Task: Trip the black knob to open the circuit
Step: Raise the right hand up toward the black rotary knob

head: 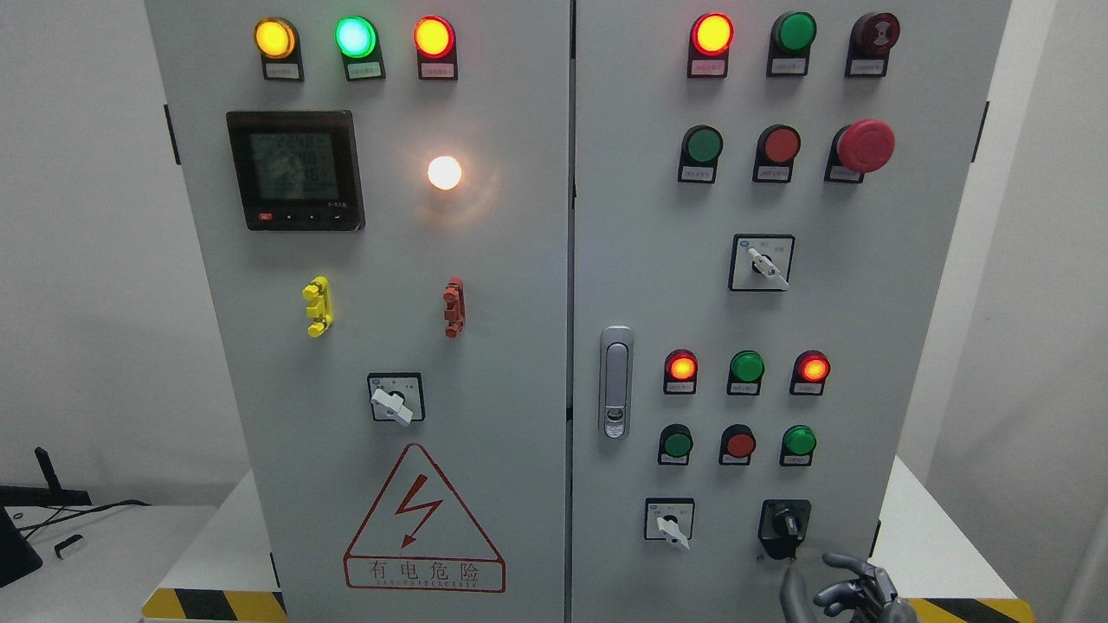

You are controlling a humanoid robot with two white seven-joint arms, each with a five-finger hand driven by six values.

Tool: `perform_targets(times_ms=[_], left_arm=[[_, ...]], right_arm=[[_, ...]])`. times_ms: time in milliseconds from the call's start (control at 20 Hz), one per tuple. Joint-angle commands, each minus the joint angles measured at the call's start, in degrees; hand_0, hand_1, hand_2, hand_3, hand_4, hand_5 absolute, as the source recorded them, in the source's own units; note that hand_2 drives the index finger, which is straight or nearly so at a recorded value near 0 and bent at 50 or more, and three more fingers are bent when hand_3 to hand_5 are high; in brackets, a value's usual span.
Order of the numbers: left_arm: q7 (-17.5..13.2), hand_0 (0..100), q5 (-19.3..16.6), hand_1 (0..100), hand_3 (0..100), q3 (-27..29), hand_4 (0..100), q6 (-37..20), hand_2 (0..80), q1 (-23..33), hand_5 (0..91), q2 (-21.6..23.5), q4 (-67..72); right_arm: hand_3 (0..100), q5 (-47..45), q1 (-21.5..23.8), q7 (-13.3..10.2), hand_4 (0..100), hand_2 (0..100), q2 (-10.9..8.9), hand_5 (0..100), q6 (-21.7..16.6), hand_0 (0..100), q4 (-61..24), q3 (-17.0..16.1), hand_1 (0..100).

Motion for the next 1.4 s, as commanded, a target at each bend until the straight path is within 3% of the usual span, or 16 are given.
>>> perform_targets(times_ms=[0, 1352], left_arm=[[0.0, 12, -1.8, 39, 0, 0.0, 0, 0.0, 0.0, 0.0, 0.0, 0.0, 0.0], [0.0, 12, -1.8, 39, 0, 0.0, 0, 0.0, 0.0, 0.0, 0.0, 0.0, 0.0]], right_arm=[[77, 0.0, -0.6, 0.3, 80, 44, 0.36, 92, 0.0, 28, 1.3, 0.0, 75], [75, 0.1, -3.7, 1.5, 78, 42, 0.1, 90, 2.8, 31, 4.7, -0.2, 75]])
